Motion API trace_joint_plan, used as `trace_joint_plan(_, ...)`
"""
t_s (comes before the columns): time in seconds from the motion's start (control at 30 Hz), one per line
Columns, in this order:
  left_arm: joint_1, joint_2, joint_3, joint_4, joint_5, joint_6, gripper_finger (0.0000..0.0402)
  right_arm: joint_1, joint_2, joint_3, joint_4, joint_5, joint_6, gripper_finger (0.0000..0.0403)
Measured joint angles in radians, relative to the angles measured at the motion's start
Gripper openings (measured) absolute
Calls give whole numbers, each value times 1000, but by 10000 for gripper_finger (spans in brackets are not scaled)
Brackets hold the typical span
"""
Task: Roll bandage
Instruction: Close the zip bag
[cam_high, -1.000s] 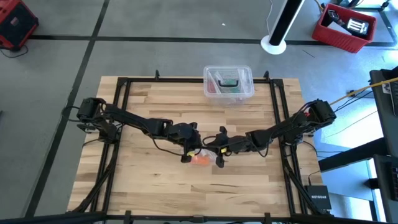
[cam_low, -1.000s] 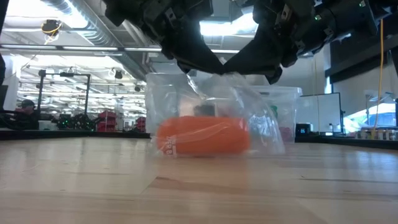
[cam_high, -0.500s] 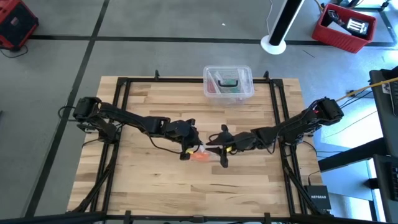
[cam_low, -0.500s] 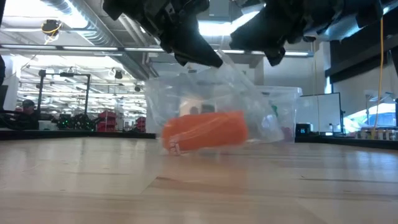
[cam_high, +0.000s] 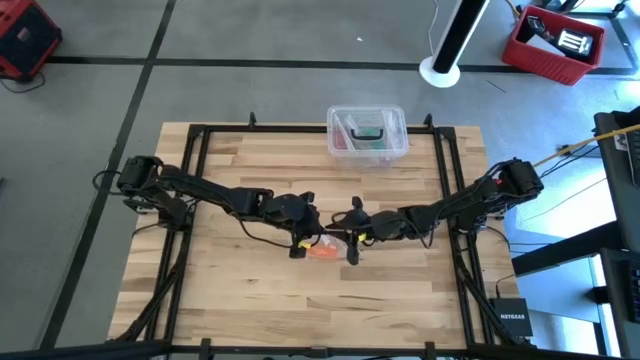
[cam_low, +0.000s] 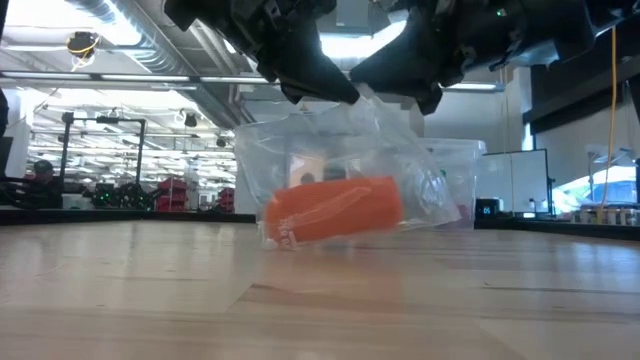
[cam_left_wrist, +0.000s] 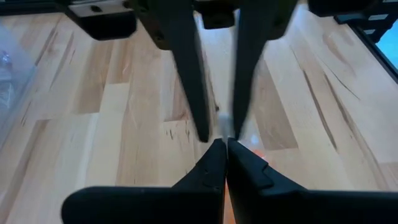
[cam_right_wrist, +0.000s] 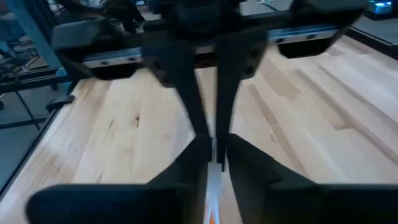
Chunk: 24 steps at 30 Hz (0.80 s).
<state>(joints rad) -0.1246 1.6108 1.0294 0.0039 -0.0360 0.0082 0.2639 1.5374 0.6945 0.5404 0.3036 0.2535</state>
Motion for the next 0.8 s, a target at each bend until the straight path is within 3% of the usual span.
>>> trace_joint_plan(0.27, 0, 0, 0, 0, -1, -2, 0, -3, -1, 1, -31, -33, -4, 6)
trace_joint_plan(0.8, -1, 0, 0, 6, -12, -3, 0, -2, -2, 1, -75, -60, 35, 20)
